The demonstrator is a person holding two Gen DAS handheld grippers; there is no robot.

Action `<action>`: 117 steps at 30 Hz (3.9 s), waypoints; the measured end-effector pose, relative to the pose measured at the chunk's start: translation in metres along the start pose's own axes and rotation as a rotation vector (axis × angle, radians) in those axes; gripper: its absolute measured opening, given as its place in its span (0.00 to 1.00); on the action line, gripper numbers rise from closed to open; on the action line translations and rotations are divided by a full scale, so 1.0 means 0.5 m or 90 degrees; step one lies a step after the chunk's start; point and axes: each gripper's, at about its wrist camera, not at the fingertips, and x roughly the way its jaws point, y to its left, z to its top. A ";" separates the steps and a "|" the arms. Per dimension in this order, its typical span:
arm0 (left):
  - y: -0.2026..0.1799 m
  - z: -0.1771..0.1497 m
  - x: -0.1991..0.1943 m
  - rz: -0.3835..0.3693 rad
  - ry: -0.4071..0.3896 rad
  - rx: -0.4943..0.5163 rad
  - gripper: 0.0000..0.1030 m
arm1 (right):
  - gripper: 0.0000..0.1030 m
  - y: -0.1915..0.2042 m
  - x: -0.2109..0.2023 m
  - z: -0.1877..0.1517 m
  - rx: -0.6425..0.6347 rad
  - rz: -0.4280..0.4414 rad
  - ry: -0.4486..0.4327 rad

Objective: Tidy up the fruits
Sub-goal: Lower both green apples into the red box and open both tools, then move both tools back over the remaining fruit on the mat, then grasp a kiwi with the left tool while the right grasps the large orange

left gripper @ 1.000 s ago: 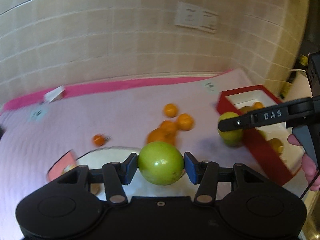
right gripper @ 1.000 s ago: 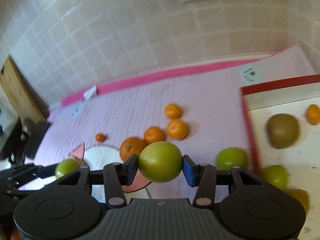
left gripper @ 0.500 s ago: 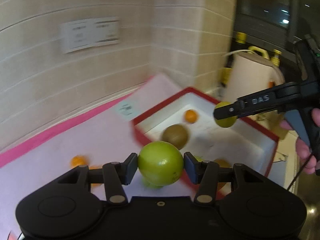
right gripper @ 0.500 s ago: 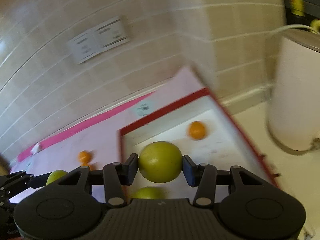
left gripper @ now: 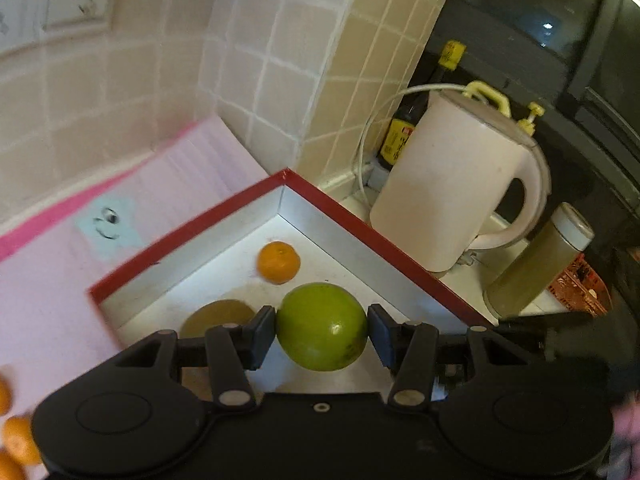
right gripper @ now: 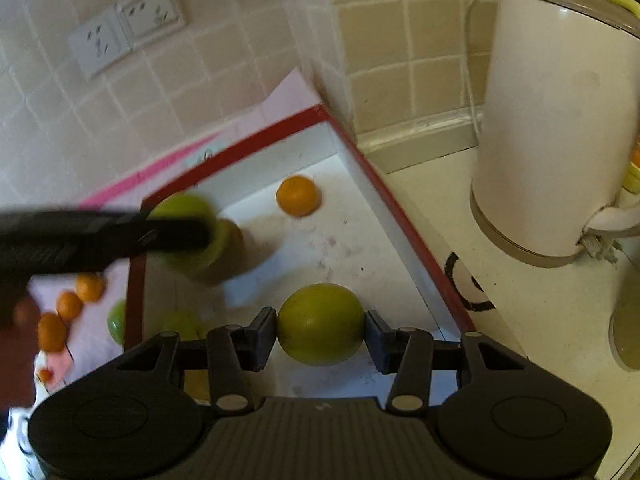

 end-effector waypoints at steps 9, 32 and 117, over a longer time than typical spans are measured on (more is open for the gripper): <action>-0.015 0.026 0.147 0.038 0.109 0.005 0.59 | 0.48 0.021 0.041 0.001 -0.054 -0.016 0.037; -0.011 0.021 -0.033 0.008 0.019 0.005 0.76 | 0.63 0.002 -0.067 0.000 0.002 -0.020 -0.027; 0.337 -0.510 -0.533 0.351 -0.040 -0.181 0.77 | 0.58 0.654 0.129 -0.091 -0.142 0.184 0.152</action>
